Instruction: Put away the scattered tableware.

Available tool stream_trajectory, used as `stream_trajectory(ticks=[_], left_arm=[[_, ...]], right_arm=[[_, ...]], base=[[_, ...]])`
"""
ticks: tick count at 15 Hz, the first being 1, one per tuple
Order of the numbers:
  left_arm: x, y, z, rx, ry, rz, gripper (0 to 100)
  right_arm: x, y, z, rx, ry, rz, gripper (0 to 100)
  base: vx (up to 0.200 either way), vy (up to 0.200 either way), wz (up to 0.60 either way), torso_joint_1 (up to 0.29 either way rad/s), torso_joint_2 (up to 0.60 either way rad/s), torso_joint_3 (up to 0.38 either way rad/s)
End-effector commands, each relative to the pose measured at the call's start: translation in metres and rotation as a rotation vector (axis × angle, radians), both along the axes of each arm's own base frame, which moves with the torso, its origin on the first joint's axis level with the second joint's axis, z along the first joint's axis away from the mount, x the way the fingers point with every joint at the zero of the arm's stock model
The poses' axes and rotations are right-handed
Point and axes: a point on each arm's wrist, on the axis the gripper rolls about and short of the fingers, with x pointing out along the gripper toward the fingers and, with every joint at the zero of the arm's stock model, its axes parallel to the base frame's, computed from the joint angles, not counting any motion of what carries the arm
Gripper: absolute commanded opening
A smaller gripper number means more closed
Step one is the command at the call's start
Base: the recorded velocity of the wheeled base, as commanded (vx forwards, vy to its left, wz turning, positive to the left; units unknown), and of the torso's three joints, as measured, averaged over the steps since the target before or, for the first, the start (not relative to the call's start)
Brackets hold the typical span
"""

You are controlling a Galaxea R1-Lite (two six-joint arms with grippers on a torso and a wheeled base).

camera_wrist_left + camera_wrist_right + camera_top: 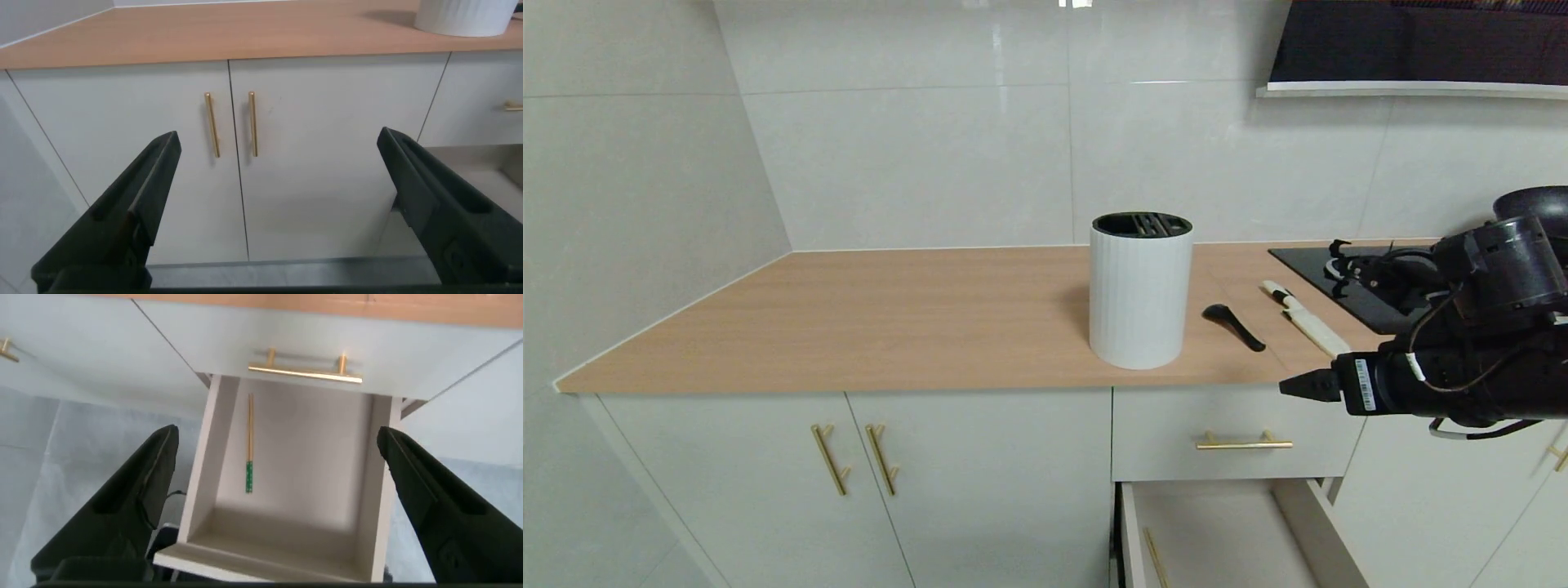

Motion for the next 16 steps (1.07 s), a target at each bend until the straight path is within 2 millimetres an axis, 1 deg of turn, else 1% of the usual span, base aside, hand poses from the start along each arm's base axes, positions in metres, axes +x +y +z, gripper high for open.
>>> stream_trajectory(ticks=[1,2,3,4,5,6,7,8,10,13,16], left_arm=[[0.0,0.0,0.0,0.0,0.0,0.0,100],[0.0,0.0,0.0,0.0,0.0,0.0,100],[0.0,0.0,0.0,0.0,0.0,0.0,100],[0.0,0.0,0.0,0.0,0.0,0.0,100],[0.0,0.0,0.0,0.0,0.0,0.0,100],[0.0,0.0,0.0,0.0,0.0,0.0,100],[0.0,0.0,0.0,0.0,0.0,0.0,100],[0.0,0.0,0.0,0.0,0.0,0.0,100],[0.0,0.0,0.0,0.0,0.0,0.0,100],[0.0,0.0,0.0,0.0,0.0,0.0,100],[0.0,0.0,0.0,0.0,0.0,0.0,100]], right_arm=[[0.015,0.005,-0.01,-0.009,-0.02,0.009,100],[0.025,0.007,-0.011,-0.004,-0.066,0.013,100],[0.054,-0.001,-0.012,-0.039,-0.146,0.025,100],[0.07,-0.003,-0.013,-0.07,-0.18,0.033,100],[0.101,-0.006,-0.016,-0.09,-0.213,0.041,100],[0.106,-0.006,-0.017,-0.088,-0.215,0.041,100],[0.134,-0.004,-0.027,-0.07,-0.216,0.065,100],[0.141,-0.005,-0.032,-0.072,-0.211,0.061,100],[0.161,-0.004,-0.068,-0.112,-0.201,0.082,100],[0.182,-0.005,-0.1,-0.131,-0.261,0.08,100],[0.191,-0.013,-0.107,-0.13,-0.259,0.062,100]], base=[[0.0,0.0,0.0,0.0,0.0,0.0],[0.0,0.0,0.0,0.0,0.0,0.0],[0.0,0.0,0.0,0.0,0.0,0.0],[0.0,0.0,0.0,0.0,0.0,0.0],[0.0,0.0,0.0,0.0,0.0,0.0],[0.0,0.0,0.0,0.0,0.0,0.0],[0.0,0.0,0.0,0.0,0.0,0.0],[0.0,0.0,0.0,0.0,0.0,0.0],[0.0,0.0,0.0,0.0,0.0,0.0],[0.0,0.0,0.0,0.0,0.0,0.0],[0.0,0.0,0.0,0.0,0.0,0.0]])
